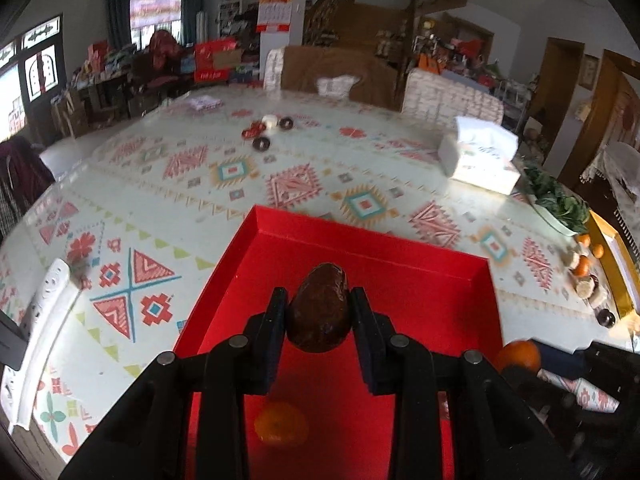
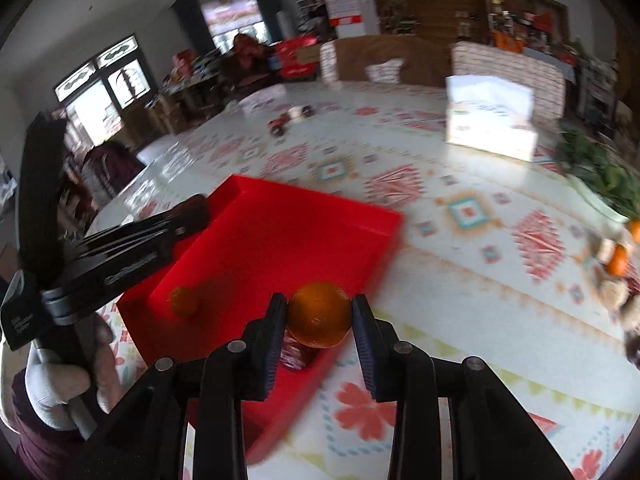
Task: Organize fruits
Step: 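Carry the orange and date over the red tray and open both tools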
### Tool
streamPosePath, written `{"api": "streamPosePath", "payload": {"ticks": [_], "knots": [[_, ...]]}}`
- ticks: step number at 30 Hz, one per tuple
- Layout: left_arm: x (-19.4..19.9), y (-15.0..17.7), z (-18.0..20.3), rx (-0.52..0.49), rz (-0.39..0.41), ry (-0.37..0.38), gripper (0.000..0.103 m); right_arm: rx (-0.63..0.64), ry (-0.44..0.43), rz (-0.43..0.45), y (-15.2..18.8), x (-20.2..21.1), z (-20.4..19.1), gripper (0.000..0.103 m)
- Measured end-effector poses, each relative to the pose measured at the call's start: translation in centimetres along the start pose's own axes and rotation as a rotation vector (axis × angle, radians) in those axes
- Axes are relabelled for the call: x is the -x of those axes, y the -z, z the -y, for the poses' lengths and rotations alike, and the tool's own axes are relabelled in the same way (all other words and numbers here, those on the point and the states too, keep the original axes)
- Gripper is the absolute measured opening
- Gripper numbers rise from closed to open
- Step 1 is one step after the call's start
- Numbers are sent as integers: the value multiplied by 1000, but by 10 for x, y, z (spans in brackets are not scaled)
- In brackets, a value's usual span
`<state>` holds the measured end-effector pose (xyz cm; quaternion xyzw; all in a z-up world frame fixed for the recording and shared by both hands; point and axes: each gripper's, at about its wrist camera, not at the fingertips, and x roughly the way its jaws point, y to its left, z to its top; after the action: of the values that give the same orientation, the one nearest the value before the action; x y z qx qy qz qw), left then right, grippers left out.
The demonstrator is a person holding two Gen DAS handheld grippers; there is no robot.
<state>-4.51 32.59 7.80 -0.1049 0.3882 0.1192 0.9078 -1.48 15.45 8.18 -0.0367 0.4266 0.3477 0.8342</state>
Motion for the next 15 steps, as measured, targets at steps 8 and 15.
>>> {"api": "streamPosePath", "payload": {"ticks": [8,15], "knots": [[-27,0,-4,26,-59,-12,31,24,-31,-43,-4,-38,-19,37],[-14,-3,-8,63,-24,-1,49,53,-46,-55,-2,-43,-29,38]]}}
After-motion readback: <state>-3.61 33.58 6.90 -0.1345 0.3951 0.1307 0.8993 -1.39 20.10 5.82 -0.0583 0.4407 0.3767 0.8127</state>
